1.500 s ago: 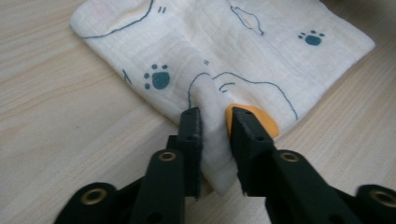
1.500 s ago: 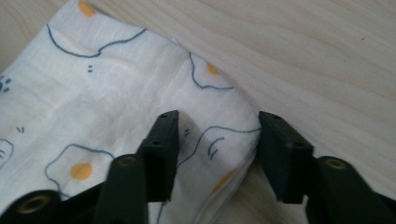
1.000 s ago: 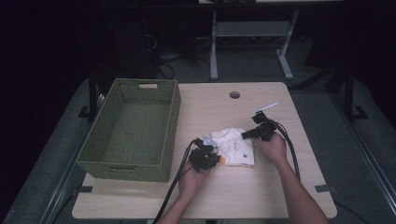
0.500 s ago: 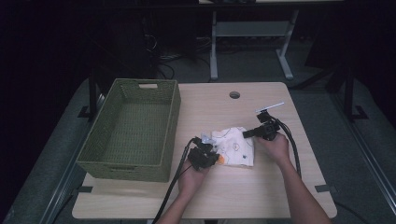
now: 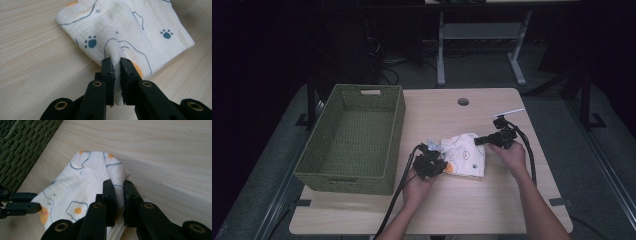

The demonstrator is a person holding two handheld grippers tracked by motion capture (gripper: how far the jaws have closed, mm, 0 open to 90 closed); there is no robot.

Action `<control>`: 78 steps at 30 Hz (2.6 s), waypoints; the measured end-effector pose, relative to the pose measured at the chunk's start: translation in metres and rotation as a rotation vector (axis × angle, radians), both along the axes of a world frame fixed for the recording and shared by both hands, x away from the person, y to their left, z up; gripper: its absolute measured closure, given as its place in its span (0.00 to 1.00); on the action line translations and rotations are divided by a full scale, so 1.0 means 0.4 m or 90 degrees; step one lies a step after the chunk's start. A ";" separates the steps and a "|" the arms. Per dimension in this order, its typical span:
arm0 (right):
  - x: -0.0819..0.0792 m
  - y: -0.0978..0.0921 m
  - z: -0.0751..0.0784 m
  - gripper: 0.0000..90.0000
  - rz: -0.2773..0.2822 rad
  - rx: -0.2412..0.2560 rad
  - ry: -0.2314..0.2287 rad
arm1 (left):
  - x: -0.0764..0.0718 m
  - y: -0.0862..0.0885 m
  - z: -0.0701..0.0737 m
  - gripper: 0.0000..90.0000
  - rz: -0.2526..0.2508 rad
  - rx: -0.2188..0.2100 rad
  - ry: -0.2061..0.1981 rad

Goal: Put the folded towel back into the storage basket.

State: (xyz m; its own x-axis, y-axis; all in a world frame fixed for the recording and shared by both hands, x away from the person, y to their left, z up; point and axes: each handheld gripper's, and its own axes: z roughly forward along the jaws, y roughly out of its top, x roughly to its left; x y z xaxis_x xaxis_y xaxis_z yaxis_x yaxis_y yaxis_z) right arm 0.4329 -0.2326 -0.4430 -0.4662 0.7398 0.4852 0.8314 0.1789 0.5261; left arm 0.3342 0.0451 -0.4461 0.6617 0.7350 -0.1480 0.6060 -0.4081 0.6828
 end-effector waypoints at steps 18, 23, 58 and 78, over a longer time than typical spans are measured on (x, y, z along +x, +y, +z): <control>-0.005 -0.033 0.029 0.91 -0.012 0.055 0.004 | 0.004 -0.003 0.047 0.92 -0.010 -0.005 -0.013; -0.009 -0.044 0.040 0.91 -0.016 0.071 0.005 | 0.005 0.002 0.070 0.92 -0.016 -0.006 -0.019; -0.012 -0.010 0.194 0.91 0.020 0.106 -0.039 | 0.007 0.062 0.195 0.92 -0.028 -0.047 -0.034; -0.009 0.031 0.253 0.91 0.038 0.116 -0.055 | 0.009 0.128 0.253 0.92 -0.046 -0.086 -0.024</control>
State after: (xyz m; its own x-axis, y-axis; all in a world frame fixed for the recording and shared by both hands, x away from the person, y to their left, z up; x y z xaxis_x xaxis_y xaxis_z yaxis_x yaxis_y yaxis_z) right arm 0.4295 -0.2200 -0.3418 -0.5522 0.6134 0.5646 0.7728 0.1224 0.6228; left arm 0.3376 0.0965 -0.3449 0.7187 0.6609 -0.2159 0.5512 -0.3525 0.7562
